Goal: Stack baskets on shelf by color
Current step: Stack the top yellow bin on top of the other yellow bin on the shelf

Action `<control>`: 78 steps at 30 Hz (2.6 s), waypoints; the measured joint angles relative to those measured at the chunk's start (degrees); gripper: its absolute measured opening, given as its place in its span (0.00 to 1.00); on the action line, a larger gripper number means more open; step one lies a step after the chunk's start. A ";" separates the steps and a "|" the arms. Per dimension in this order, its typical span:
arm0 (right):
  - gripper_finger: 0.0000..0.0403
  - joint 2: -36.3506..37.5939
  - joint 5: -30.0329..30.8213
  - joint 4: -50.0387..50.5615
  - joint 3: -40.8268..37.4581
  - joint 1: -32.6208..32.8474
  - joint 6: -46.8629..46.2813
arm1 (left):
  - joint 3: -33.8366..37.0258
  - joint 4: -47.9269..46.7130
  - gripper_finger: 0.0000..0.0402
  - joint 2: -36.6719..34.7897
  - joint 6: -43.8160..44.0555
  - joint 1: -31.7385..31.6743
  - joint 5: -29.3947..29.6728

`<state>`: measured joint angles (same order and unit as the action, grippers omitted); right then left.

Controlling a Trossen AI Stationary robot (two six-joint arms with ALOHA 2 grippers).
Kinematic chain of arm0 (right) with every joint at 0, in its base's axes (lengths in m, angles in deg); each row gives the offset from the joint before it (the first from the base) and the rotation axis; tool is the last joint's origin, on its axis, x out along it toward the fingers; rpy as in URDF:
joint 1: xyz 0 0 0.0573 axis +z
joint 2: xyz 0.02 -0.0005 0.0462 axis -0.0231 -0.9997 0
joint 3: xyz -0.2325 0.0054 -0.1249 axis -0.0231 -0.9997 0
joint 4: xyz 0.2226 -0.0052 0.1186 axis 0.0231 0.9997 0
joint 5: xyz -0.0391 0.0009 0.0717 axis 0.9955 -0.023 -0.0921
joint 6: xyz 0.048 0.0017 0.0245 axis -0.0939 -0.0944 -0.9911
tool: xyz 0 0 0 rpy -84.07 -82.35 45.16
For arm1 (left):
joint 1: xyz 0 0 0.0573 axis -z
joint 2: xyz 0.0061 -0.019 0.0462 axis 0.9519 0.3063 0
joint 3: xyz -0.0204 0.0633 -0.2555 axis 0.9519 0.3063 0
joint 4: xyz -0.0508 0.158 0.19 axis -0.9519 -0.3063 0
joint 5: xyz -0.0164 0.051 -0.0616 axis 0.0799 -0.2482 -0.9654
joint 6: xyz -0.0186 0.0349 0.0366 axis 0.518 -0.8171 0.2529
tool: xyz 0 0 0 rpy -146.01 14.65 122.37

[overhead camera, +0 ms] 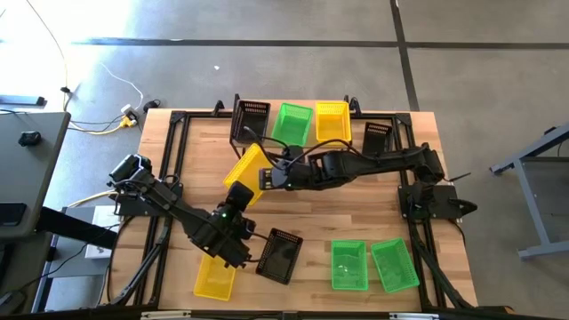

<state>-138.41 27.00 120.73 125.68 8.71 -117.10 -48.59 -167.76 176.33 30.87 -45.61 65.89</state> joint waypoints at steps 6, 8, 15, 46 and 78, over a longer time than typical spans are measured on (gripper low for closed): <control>0.27 -0.04 -1.64 -0.43 -0.02 -0.33 -1.93 | 0.00 0.02 0.00 0.00 0.04 -0.42 1.13; 0.27 -0.04 -1.36 0.70 -0.02 -0.34 -3.10 | 0.00 0.06 0.00 0.00 -0.18 -0.44 2.27; 0.16 -0.48 -2.12 1.06 -0.02 -1.11 -0.76 | 0.00 0.06 0.00 0.00 0.12 -0.51 2.36; 0.00 -0.52 4.57 6.73 -0.07 -3.40 8.75 | -0.02 1.97 0.42 -0.07 6.24 -1.42 0.94; 0.00 18.09 -5.67 23.79 0.05 -14.01 21.41 | -16.19 0.02 0.40 -0.96 5.39 -4.04 -2.83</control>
<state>-120.32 21.32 144.52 125.73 -5.29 -95.69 -64.78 -167.73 175.37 36.25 -49.65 63.06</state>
